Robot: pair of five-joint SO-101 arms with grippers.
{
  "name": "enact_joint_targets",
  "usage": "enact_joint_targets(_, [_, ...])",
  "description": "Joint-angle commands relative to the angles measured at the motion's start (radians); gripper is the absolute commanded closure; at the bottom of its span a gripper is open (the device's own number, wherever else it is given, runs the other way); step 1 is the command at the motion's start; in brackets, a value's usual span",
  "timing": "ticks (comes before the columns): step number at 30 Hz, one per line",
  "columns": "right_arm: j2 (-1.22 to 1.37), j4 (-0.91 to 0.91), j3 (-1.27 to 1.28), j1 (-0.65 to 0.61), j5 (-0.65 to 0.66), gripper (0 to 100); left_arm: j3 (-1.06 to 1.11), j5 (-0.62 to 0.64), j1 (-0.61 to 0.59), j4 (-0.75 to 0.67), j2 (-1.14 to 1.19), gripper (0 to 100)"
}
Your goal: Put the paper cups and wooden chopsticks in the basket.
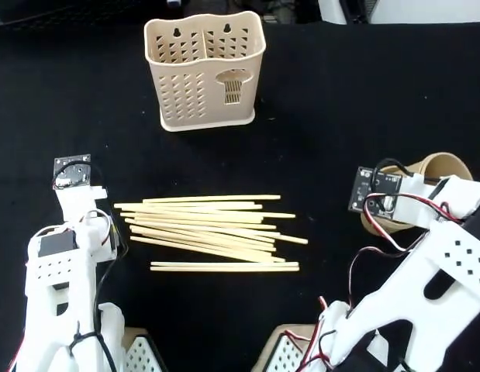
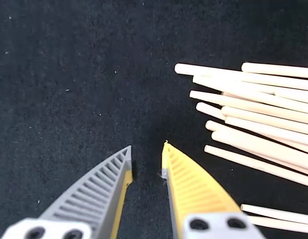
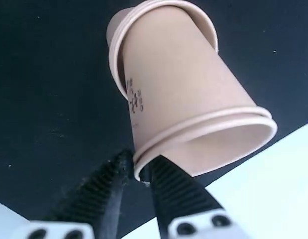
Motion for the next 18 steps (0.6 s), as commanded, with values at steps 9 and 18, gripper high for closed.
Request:
enact_joint_targets(9, [-0.018, -0.029, -0.01, -0.044, -0.052, 82.8, -0.007, 0.006, 0.008, -0.012, -0.017, 89])
enact_joint_targets(18, [-0.016, -0.164, -0.008, -0.164, -0.519, 87.6, -0.007, 0.006, 0.008, -0.012, -0.017, 89])
